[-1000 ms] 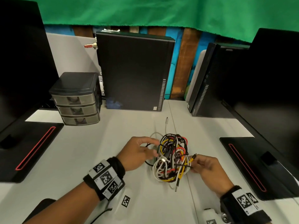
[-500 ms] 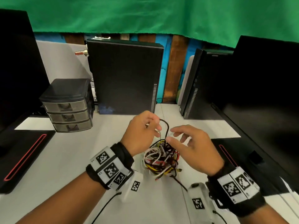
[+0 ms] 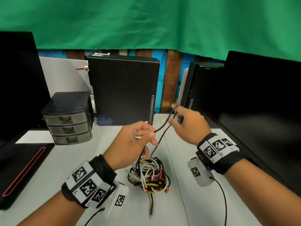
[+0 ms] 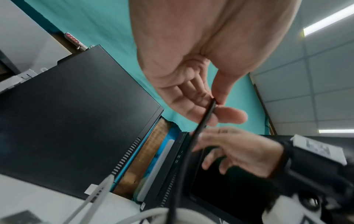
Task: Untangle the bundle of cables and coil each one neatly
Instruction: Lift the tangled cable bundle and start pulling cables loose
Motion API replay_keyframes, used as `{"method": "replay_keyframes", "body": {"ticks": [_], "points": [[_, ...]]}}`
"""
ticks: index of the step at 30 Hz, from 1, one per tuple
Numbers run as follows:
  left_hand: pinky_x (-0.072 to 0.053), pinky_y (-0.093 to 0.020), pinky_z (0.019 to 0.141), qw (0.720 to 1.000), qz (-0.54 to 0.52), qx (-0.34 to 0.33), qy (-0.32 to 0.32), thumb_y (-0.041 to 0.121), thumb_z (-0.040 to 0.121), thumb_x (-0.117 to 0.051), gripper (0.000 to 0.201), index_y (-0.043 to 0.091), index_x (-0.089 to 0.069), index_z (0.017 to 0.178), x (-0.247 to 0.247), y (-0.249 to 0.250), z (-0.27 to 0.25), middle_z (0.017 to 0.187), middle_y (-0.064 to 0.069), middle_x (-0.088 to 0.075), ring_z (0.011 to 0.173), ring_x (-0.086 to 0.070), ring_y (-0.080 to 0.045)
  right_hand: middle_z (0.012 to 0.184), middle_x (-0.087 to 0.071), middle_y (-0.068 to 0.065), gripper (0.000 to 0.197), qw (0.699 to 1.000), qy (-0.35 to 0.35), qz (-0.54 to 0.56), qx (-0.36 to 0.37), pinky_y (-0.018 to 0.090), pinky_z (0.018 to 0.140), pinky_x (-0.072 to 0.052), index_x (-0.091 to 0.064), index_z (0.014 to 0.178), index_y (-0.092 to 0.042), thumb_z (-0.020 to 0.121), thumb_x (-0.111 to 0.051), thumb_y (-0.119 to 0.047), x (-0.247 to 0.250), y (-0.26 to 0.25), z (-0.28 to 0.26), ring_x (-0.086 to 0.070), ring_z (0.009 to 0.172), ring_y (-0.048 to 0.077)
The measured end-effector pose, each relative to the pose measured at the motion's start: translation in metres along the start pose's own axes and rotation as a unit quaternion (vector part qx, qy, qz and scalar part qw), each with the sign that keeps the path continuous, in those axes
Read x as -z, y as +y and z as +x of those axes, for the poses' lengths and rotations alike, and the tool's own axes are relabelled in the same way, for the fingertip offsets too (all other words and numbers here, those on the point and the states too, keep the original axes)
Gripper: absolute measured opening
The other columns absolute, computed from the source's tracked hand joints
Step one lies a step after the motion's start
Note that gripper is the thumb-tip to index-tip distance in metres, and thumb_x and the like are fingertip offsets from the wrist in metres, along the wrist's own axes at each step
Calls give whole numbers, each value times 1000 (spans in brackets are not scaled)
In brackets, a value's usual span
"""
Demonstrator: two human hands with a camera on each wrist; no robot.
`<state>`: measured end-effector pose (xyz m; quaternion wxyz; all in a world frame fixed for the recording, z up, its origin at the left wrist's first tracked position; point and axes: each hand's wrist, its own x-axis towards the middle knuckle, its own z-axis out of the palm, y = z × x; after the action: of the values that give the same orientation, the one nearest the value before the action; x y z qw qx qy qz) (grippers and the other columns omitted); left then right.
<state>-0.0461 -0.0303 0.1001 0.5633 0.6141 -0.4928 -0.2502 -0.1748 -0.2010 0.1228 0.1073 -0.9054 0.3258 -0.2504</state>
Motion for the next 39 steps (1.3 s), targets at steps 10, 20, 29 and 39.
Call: {"method": "replay_keyframes", "body": {"ticks": [10,20,29,39], "points": [[-45,-15,97,942,189,117,-253,30,85,-78,33,27,-66,116,6,-63,1,111,17,-67,106,-60,4,156,-35,-4,54,969,87,186,136,33,114,-39,-59,136,-28,85,-76,-36,60,-26,33,-35,143,9],[-53,-29,87,884,401,8,-240,38,77,-71,44,37,-60,120,2,-70,1,110,12,-69,98,-65,-12,69,-67,5,44,995,16,42,-85,32,57,-52,-61,70,-16,89,-61,-55,29,32,3,-67,71,24],[-58,-39,69,967,235,42,-93,58,69,-81,34,27,-76,81,11,-77,5,76,7,-73,71,-67,-10,143,-46,-8,30,990,-102,83,-59,25,86,-51,-61,119,-32,92,-65,-44,-33,16,-56,-59,108,7],[-40,-25,51,984,161,64,50,62,82,-68,49,15,-70,69,4,-92,4,50,8,-57,45,-46,-5,114,-63,-7,15,990,69,103,72,31,87,-51,-70,100,-24,90,-67,-35,-53,-1,-87,-58,106,13]]}}
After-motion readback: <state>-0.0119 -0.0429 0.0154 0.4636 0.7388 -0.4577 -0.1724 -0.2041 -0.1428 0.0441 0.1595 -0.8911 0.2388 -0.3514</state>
